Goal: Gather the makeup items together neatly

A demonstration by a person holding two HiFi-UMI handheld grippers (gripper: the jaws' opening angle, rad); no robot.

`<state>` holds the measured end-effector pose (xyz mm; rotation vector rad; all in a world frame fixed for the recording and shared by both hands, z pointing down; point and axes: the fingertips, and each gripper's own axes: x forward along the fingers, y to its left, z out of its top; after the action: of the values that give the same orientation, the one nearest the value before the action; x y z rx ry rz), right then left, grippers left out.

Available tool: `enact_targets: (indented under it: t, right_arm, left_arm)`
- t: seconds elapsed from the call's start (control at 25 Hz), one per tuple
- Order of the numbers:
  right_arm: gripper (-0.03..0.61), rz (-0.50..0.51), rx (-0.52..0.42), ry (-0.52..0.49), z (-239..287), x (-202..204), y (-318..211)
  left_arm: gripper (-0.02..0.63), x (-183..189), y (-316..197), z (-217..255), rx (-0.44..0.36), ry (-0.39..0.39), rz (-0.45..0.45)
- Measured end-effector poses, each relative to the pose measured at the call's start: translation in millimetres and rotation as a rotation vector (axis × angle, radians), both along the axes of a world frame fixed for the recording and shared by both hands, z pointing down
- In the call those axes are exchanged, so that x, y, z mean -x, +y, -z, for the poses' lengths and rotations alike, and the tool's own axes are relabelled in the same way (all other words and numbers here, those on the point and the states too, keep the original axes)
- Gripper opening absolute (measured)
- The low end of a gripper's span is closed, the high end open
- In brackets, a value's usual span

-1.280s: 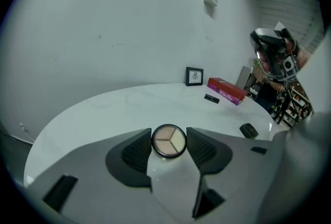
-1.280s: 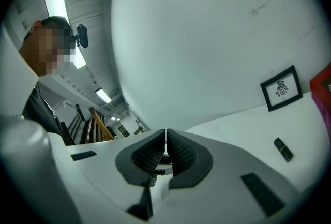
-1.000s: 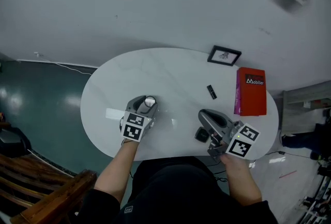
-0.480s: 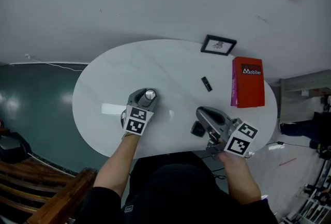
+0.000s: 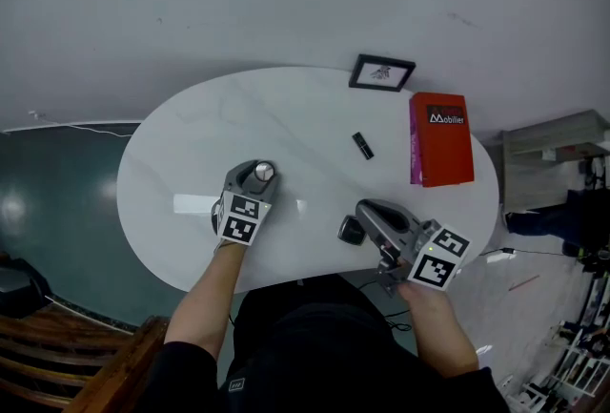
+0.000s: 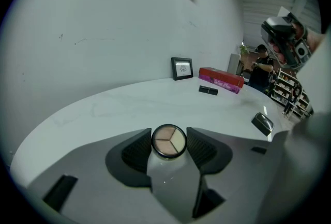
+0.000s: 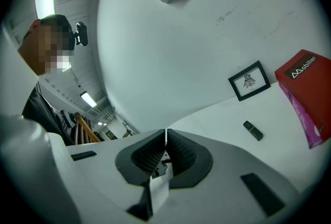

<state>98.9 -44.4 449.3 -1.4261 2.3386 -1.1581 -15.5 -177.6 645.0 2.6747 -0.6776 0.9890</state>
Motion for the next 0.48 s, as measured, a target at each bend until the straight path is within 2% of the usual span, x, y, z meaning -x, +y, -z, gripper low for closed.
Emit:
enact_targets:
  t: [0.28, 0.48]
  right_arm:
    - [0.037, -0.02, 0.03, 0.021, -3, -6, 18]
    - [0.037, -0.009, 0.004, 0.019, 5, -5, 15]
  left_arm:
    - [0.221, -3, -11, -3, -0.002, 0.012, 0.042]
    - [0.224, 0, -8, 12, -0.024, 0.019, 0.051]
